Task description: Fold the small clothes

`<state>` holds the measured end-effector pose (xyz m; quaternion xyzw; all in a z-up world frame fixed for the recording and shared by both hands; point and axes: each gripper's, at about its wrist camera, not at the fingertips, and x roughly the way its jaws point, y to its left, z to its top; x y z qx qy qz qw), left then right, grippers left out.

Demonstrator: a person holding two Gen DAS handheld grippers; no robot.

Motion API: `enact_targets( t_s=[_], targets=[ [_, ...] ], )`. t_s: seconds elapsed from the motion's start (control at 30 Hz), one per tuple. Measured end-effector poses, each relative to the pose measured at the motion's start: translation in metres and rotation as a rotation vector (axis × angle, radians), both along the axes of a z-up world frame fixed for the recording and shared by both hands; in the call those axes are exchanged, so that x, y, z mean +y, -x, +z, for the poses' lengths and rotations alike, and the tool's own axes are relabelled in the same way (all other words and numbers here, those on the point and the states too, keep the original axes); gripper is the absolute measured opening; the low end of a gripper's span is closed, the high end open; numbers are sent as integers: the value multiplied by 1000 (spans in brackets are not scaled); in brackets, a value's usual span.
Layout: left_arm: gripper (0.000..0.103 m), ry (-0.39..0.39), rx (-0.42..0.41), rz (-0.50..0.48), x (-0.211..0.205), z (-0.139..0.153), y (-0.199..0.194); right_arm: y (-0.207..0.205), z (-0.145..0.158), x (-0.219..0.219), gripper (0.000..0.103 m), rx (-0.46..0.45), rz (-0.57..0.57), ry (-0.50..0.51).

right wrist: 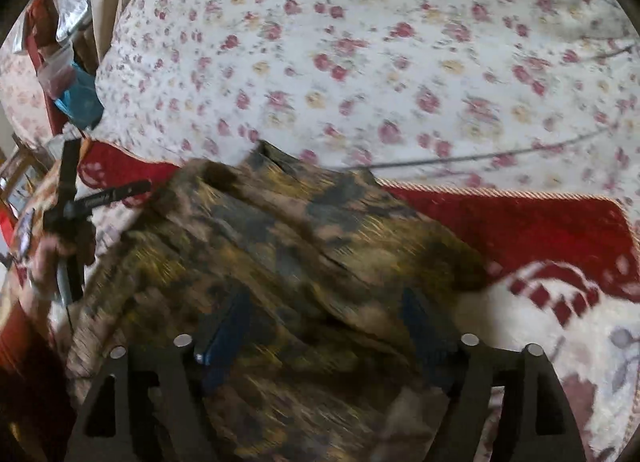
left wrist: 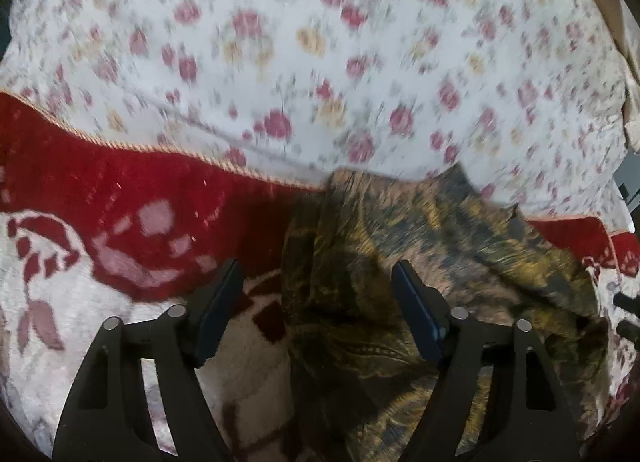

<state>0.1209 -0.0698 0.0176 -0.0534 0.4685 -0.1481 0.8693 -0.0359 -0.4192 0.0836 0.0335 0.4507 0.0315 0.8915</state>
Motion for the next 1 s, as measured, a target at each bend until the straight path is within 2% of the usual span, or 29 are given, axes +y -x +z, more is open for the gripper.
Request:
enact_targets(
  t_s=[0.07,0.17,0.27,0.33,0.37,0.4,0.43,0.47,0.57,0.63,0.73,0.8,0.9,1.0],
  targets=[
    [51,22,22,-13,0,-5,-3,5,-10,0,77,11,12,26],
    [34,20,5,-21,-1,-3,-3,8,-19,3,77,-13,21,73],
    [33,22,-19,-37,-4,1,1,-9,-26,10,77,-18,54,89],
    [33,17,-16,-47,-7,1,3,-30,-31,23,77,-20,92,154],
    [33,11,-15,-50,-7,0,2,-42,-37,28,72,-8,116,187],
    [33,4,-12,-51,-8,-1,2,-59,-45,32,60,22,117,236],
    [33,-1,-8,-46,-7,-2,1,-76,-52,28,30,51,79,274],
    [33,4,-4,-39,-6,-3,0,-92,-55,17,27,60,-2,280],
    [33,36,7,-13,3,-1,-2,-110,-51,-25,28,69,-233,121],
    [33,52,11,-14,7,0,-3,-99,-41,-29,32,29,-240,-6],
    [33,53,20,-9,7,-1,-4,-80,-28,2,48,-17,-99,-115],
    [33,26,29,22,9,-2,-6,-79,-22,46,49,-24,79,-155],
    [34,43,31,74,22,1,-8,-98,-24,118,49,-27,293,-108],
    [34,60,35,116,35,3,-11,-127,-37,177,49,-22,397,-20]
  ],
)
